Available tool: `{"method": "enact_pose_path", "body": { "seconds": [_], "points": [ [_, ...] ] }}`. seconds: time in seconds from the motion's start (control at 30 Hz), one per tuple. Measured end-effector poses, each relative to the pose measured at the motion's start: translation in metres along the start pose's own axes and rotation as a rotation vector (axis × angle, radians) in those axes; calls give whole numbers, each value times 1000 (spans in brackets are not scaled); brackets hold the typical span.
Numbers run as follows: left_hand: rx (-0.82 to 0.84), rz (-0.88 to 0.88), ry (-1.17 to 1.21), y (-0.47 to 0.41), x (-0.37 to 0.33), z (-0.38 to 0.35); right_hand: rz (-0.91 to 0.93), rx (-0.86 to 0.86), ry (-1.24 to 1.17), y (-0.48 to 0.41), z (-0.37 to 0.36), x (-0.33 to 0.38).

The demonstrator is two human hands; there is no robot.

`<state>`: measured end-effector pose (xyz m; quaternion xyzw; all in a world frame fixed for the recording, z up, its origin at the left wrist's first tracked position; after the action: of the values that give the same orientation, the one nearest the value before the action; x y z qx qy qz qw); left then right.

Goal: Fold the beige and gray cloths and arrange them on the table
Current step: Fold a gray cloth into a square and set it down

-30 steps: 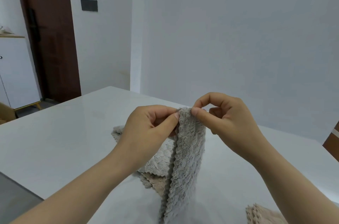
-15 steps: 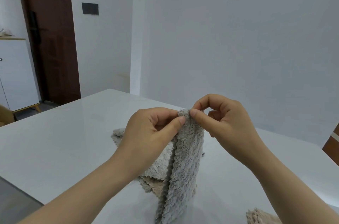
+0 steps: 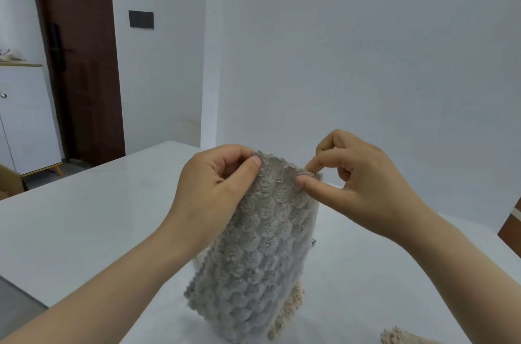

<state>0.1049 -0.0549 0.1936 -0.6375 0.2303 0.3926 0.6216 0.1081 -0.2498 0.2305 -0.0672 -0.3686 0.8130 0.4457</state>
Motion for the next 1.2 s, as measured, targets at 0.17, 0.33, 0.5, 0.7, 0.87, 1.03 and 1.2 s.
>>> {"method": "enact_pose_path", "body": {
  "seconds": [0.17, 0.33, 0.5, 0.7, 0.87, 1.03, 1.2],
  "points": [
    [-37, -37, -55, -8, -2, 8, 1, 61, 48, -1, 6, -7],
    [-54, -71, -69, -15, -5, 11, -12, 95, 46, 3, 5, -12],
    [-93, -109, -107, -20, -6, 17, -26, 74, 89, 2, 6, -19],
    [-120, -110, -125, -20, 0, 23, -72, -11, 41, 1, 11, -14],
    [-140, -92, -114, -19, 6, 23, -133, -105, -132, 2, 10, -15],
    [-150, -112, -131, -19, 9, 22, -178, -92, -188, 2, 9, -20],
    [-170, -149, -183, -19, 7, 20, -204, -48, -201, 5, 8, -22]
  ]
}}
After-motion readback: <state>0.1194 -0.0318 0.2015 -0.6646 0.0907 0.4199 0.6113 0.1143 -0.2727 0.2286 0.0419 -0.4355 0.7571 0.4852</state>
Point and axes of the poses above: each hand's wrist, its own y-axis away from the middle knuckle, its own z-axis out of the back of the hand, x = y × z, the point moved 3 cm from there along -y, towards the middle knuckle, and after that the axes turned 4 degrees about -x, right-handed, at the moved point
